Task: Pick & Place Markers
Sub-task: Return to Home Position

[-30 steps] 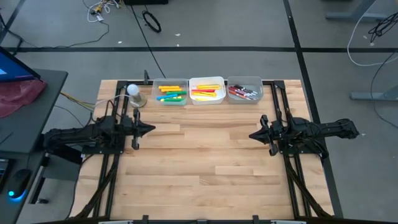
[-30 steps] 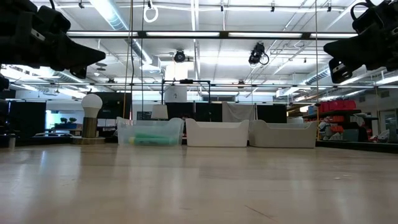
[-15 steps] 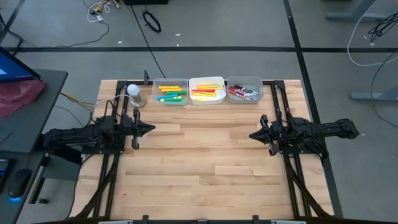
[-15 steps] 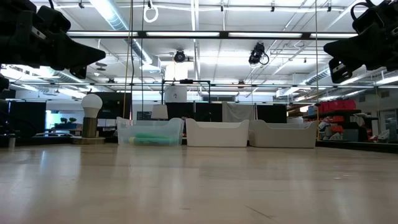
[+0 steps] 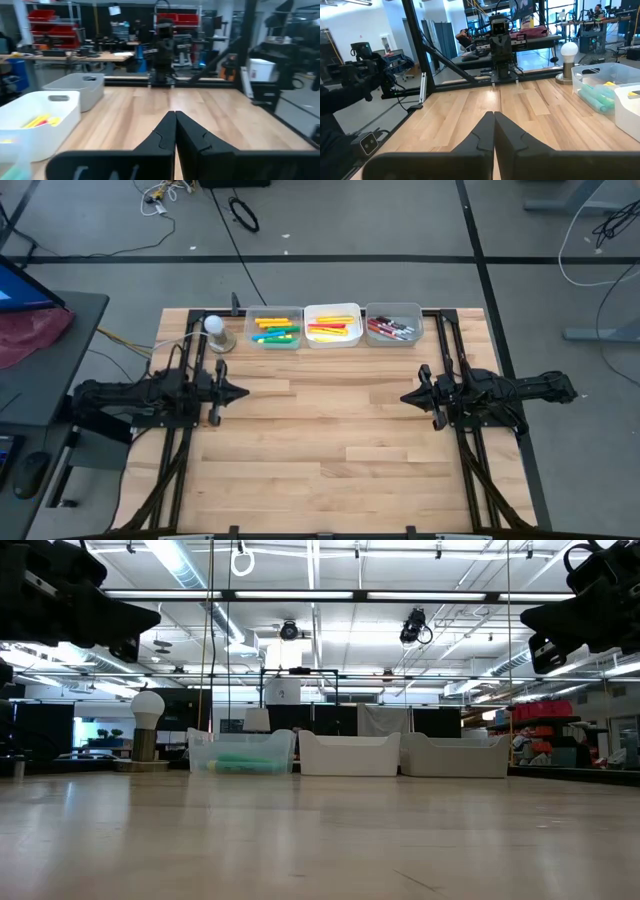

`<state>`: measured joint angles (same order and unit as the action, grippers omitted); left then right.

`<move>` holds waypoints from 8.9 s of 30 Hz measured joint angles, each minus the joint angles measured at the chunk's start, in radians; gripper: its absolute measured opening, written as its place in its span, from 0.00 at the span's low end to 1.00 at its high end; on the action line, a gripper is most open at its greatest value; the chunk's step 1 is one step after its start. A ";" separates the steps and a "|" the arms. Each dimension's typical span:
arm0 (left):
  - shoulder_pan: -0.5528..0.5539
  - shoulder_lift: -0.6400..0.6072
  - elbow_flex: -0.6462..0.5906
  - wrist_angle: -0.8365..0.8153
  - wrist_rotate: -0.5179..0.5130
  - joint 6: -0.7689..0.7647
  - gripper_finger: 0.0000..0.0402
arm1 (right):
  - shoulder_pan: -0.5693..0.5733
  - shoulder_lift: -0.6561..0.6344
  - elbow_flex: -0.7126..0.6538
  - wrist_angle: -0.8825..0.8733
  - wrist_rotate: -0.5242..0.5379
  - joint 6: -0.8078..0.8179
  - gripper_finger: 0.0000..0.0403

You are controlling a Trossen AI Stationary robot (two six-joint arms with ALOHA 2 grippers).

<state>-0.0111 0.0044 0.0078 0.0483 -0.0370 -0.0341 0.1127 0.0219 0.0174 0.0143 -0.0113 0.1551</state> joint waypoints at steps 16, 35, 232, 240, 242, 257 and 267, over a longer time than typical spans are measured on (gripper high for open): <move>-0.014 -0.001 0.000 0.000 0.000 0.000 0.02 | 0.000 0.000 0.000 0.000 0.000 0.000 0.03; -0.034 -0.001 0.000 0.000 0.000 0.000 0.02 | 0.000 0.000 0.000 0.000 0.000 0.000 0.03; -0.034 0.002 0.000 0.000 0.000 0.000 0.02 | -0.089 -0.018 0.000 0.000 -0.005 -0.112 0.03; -0.034 0.002 0.000 0.000 -0.001 0.000 0.02 | -0.089 -0.018 0.000 0.000 -0.005 -0.112 0.03; -0.034 0.002 0.000 0.000 -0.001 0.000 0.02 | -0.089 -0.018 0.000 0.000 -0.005 -0.112 0.03; -0.034 0.002 0.000 0.000 0.000 0.000 0.02 | -0.089 -0.018 0.000 0.000 -0.005 -0.112 0.03; -0.034 0.002 0.000 0.000 0.000 0.000 0.02 | -0.089 -0.018 0.000 0.000 -0.005 -0.112 0.03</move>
<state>-0.0456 0.0063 0.0074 0.0479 -0.0372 -0.0341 0.0236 0.0044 0.0170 0.0139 -0.0162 0.0429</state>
